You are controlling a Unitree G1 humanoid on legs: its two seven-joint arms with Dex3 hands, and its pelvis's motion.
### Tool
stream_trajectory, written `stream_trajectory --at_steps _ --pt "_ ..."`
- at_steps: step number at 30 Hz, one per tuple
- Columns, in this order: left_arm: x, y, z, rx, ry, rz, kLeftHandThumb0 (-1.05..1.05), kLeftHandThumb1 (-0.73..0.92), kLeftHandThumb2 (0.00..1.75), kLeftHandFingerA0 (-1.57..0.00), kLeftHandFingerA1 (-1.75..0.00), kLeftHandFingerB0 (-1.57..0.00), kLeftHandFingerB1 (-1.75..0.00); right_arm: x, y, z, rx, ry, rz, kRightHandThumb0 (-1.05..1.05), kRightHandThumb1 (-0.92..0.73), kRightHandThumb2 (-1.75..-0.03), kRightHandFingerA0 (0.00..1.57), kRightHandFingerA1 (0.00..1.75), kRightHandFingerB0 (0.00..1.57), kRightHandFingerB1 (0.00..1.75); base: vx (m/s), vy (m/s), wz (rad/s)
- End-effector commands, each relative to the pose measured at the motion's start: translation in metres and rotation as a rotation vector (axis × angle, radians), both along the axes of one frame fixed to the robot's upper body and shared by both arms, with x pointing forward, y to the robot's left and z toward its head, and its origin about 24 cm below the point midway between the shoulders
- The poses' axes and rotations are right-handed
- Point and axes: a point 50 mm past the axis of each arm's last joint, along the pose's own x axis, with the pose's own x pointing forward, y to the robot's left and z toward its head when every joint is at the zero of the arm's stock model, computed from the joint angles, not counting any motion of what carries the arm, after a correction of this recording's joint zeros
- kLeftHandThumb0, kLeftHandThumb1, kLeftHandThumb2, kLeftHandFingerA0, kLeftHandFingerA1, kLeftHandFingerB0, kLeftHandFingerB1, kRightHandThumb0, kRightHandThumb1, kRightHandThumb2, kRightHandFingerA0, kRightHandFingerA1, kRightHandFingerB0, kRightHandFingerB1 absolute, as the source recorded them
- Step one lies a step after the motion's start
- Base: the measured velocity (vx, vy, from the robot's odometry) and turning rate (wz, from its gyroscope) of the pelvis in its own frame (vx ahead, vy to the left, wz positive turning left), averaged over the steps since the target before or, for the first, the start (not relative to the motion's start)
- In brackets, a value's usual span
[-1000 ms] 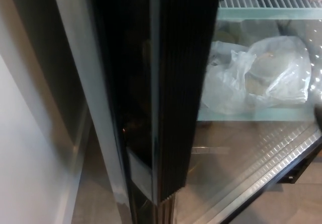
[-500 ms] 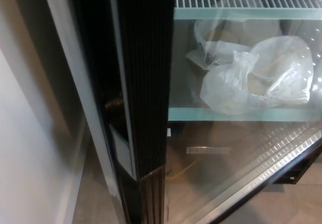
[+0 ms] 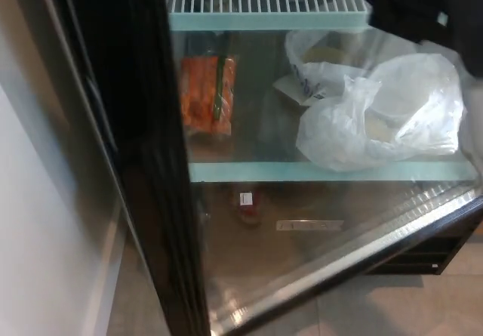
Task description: The robot stands in front of a refrigerator with an opened door and closes the door by swing its right hand at the door
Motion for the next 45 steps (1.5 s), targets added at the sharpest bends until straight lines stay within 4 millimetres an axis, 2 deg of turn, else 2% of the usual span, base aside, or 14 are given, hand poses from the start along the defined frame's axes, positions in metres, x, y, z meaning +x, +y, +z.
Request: stream_trajectory --at_steps 1,8,9,19,21,22,27,31,35,36,37,40,43,45 --pt "-0.002 0.004 0.001 0.002 -0.006 0.009 -0.39 0.72 0.61 -0.51 -0.40 -0.45 -0.37 0.124 -0.001 -0.115 -0.718 0.655 -0.513 -0.71 -0.92 -0.70 0.02 0.18 0.10 0.23 0.00 0.000 0.00" --pt "-0.005 0.005 0.000 0.003 -0.003 0.014 -0.39 0.72 0.61 -0.50 -0.39 -0.45 -0.37 0.131 -0.007 -0.116 -0.744 0.758 -0.556 -0.75 -0.82 -0.73 0.06 0.19 0.13 0.24 0.00 0.001 0.02" --pt "-0.004 0.005 0.001 0.000 -0.006 0.016 -0.39 0.72 0.62 -0.51 -0.40 -0.45 -0.37 0.132 -0.009 -0.114 -0.748 0.766 -0.562 -0.77 -0.71 -1.03 0.00 0.30 0.13 0.40 0.00 0.000 0.00" --pt "-0.005 0.005 0.001 -0.008 -0.004 0.021 -0.39 0.72 0.62 -0.51 -0.41 -0.45 -0.37 0.136 -0.026 -0.120 -0.801 0.816 -0.603 -0.87 -0.77 -1.06 0.03 0.33 0.10 0.40 0.00 0.000 0.00" --pt "-0.005 0.005 0.001 0.004 -0.002 0.007 -0.39 0.73 0.62 -0.49 -0.39 -0.44 -0.37 0.136 -0.033 -0.124 -0.796 0.849 -0.614 -0.76 -0.72 -1.05 0.01 0.39 0.09 0.41 0.00 0.000 0.00" --pt "-0.005 0.006 0.001 0.008 0.001 0.001 -0.39 0.73 0.62 -0.48 -0.39 -0.43 -0.36 0.135 -0.039 -0.128 -0.791 0.871 -0.620 -0.35 -0.51 -1.08 0.00 0.48 0.00 0.46 0.00 0.000 0.00" --pt "-0.004 0.005 0.001 0.005 0.002 -0.001 -0.38 0.74 0.62 -0.48 -0.38 -0.44 -0.36 0.135 -0.048 -0.134 -0.805 0.892 -0.632 -0.35 -0.51 -1.08 0.00 0.48 0.00 0.46 0.00 0.000 0.00" --pt "-0.005 0.005 0.001 0.001 0.000 0.009 -0.38 0.72 0.62 -0.51 -0.40 -0.46 -0.37 0.122 -0.066 -0.170 -0.830 0.945 -0.595 -0.35 -0.51 -1.09 0.00 0.48 0.00 0.46 0.00 0.000 0.00" --pt "-0.005 0.004 0.000 0.002 0.000 0.007 -0.39 0.73 0.62 -0.51 -0.40 -0.46 -0.38 0.117 -0.070 -0.180 -0.825 0.967 -0.576 -0.35 -0.51 -1.09 0.00 0.48 0.00 0.46 0.00 0.000 0.00" --pt "-0.002 0.005 0.002 0.006 -0.002 -0.001 -0.39 0.73 0.62 -0.50 -0.39 -0.46 -0.37 0.100 -0.079 -0.207 -0.721 1.048 -0.499 -0.34 -0.54 -1.08 0.00 0.47 0.00 0.45 0.00 0.000 0.00" --pt "-0.001 0.005 0.003 0.006 -0.003 -0.004 -0.39 0.73 0.62 -0.52 -0.40 -0.47 -0.38 0.082 -0.087 -0.227 -0.640 1.096 -0.445 -0.63 -0.83 -0.65 0.20 0.29 0.22 0.29 0.00 0.000 0.00" --pt "-0.001 0.004 0.002 0.004 -0.004 -0.004 -0.39 0.73 0.62 -0.52 -0.40 -0.47 -0.38 0.065 -0.092 -0.240 -0.586 1.118 -0.411 -0.63 -0.83 -0.65 0.20 0.29 0.22 0.29 0.00 0.000 0.00" --pt "-0.002 0.007 0.003 0.008 -0.006 0.010 -0.41 0.72 0.62 -0.58 -0.42 -0.48 -0.38 0.031 -0.096 -0.265 -0.480 1.171 -0.332 -0.64 -0.85 -0.66 0.22 0.30 0.23 0.29 0.00 0.000 0.00" --pt "-0.003 0.008 0.003 0.006 -0.003 0.015 -0.40 0.73 0.62 -0.52 -0.40 -0.48 -0.38 -0.010 -0.111 -0.299 -0.328 1.284 -0.329 -0.60 -0.83 -0.65 0.31 0.33 0.29 0.31 0.00 0.000 0.00"
